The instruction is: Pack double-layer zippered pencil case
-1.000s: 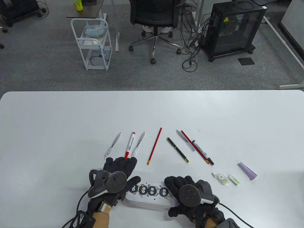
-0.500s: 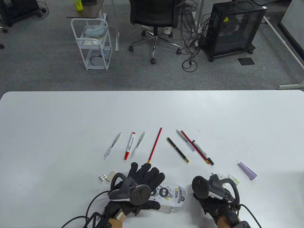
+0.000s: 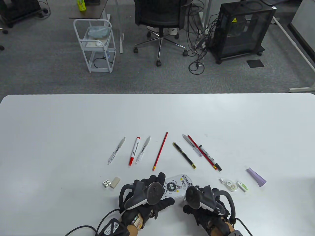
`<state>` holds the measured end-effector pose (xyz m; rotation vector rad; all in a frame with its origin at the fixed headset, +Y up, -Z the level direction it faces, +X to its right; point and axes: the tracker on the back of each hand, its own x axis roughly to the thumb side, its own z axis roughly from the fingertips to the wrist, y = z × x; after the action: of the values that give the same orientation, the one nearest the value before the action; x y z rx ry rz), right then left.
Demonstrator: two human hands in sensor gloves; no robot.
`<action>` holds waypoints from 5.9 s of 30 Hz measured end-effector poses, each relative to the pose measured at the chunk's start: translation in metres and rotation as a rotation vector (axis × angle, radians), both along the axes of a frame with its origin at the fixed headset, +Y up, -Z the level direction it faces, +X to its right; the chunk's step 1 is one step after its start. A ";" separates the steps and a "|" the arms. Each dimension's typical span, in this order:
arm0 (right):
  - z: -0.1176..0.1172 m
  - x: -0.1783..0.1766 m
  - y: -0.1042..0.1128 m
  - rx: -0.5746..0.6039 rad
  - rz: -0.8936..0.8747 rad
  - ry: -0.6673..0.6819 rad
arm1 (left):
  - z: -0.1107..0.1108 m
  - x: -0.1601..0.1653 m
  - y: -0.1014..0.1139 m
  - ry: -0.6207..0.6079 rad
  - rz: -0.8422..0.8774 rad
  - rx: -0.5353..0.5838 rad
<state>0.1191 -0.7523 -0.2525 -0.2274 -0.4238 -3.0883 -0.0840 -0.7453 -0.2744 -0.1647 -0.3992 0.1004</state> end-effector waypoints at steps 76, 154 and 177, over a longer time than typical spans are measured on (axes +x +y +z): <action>0.017 -0.033 -0.003 0.136 -0.275 0.415 | 0.032 0.029 0.009 -0.137 0.117 -0.031; -0.023 0.061 -0.002 -0.256 -0.193 0.126 | -0.059 0.012 0.066 0.012 0.155 0.105; -0.021 0.063 -0.001 -0.214 -0.221 0.116 | -0.027 0.006 0.067 0.031 -0.084 0.385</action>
<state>0.1821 -0.7528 -0.2731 -0.4854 -0.7755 -3.2160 -0.0776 -0.6780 -0.3009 0.1990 -0.3728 -0.0576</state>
